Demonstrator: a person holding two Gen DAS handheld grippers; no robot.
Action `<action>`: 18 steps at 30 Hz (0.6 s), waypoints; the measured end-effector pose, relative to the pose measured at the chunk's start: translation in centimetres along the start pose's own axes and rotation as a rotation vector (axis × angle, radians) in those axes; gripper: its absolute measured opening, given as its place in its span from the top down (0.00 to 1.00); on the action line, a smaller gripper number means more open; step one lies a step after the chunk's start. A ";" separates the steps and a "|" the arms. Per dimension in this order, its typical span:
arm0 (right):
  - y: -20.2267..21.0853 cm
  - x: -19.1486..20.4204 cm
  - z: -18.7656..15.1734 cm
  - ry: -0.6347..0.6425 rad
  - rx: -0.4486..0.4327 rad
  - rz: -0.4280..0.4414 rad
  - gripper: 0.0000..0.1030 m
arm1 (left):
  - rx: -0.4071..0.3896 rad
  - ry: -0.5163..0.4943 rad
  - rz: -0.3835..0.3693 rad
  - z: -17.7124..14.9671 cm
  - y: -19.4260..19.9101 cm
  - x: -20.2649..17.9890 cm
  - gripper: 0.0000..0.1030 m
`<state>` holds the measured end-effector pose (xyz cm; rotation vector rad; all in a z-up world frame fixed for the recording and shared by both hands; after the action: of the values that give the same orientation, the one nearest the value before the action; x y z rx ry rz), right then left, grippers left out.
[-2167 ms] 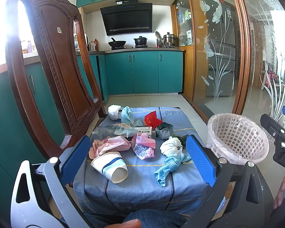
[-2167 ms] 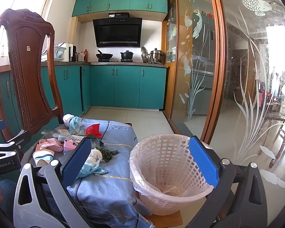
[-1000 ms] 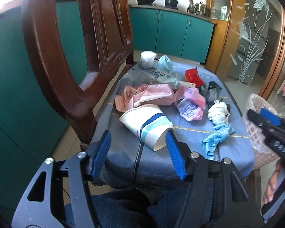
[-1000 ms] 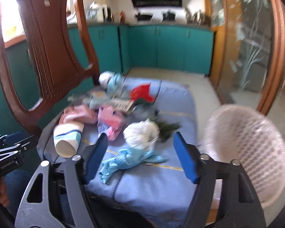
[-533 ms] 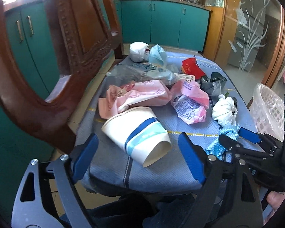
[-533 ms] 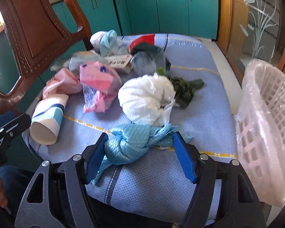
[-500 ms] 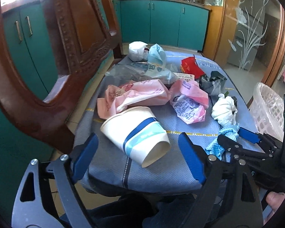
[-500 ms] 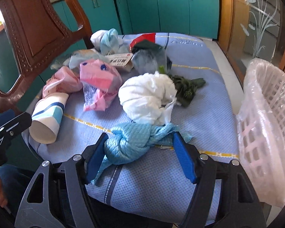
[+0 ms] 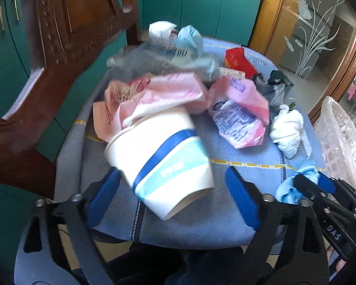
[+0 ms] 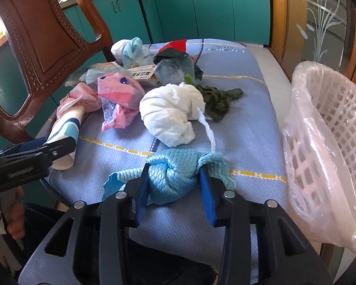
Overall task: Collect trash
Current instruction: 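Reach the right tool to the light-blue cloth and close on it, then grasp the white paper cup with the left tool while the right tool holds the cloth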
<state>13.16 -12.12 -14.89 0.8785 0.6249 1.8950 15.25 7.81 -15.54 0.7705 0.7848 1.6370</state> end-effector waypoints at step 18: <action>3.7 0.4 0.2 0.028 -0.089 -0.043 0.61 | -0.061 0.040 -0.041 -1.7 2.7 0.7 0.40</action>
<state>11.19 -13.41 -11.97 0.7767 0.5670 1.8841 12.20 7.84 -14.23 0.6759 0.7706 1.6368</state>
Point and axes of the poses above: each gripper's, at about its wrist camera, not at the fingertips, and y roughly against the way its jaws point, x to its left, z to its top, the point moved 1 cm from there along -y, roughly the way its jaws point, and after that the axes turned 10 degrees about z, right-handed, at the moved point
